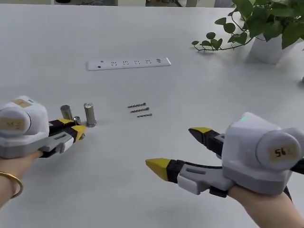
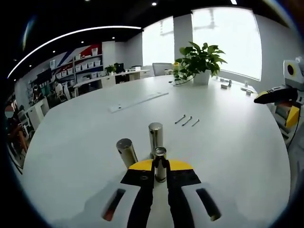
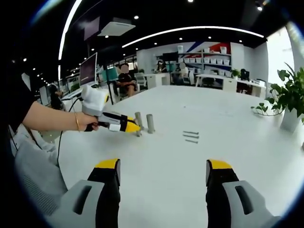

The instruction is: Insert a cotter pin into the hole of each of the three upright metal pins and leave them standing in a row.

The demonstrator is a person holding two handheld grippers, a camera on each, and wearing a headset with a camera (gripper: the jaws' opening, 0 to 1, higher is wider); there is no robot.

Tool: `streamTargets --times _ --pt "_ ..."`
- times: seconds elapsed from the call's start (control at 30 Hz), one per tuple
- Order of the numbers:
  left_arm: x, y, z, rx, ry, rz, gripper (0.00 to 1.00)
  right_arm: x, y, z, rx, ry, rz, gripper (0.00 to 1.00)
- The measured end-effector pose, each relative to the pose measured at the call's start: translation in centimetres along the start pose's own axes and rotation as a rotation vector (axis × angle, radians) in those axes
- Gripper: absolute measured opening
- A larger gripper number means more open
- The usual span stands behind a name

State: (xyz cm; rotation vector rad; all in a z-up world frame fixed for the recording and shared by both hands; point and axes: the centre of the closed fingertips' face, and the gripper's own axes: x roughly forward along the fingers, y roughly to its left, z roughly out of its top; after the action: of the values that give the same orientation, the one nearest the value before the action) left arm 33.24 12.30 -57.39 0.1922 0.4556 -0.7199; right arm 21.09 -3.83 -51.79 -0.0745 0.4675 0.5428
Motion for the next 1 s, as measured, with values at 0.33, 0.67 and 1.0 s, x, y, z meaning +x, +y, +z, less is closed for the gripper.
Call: streamTargets --times 0.33,0.67,1.0 --pt "0.0 -0.5 0.2 0.047 -0.008 -0.055 0.05 0.1 0.2 -0.1 -0.002 0.007 0.004 0.7" --pt "-0.7 -3.6 0.9 0.092 -0.035 -0.165 0.05 0.0 0.3 -0.3 0.0 0.01 0.005 0.7" --pt "-1.4 -6.7 0.9 0.126 -0.037 -0.251 0.05 -0.2 0.5 -0.6 0.001 0.014 0.013 0.69"
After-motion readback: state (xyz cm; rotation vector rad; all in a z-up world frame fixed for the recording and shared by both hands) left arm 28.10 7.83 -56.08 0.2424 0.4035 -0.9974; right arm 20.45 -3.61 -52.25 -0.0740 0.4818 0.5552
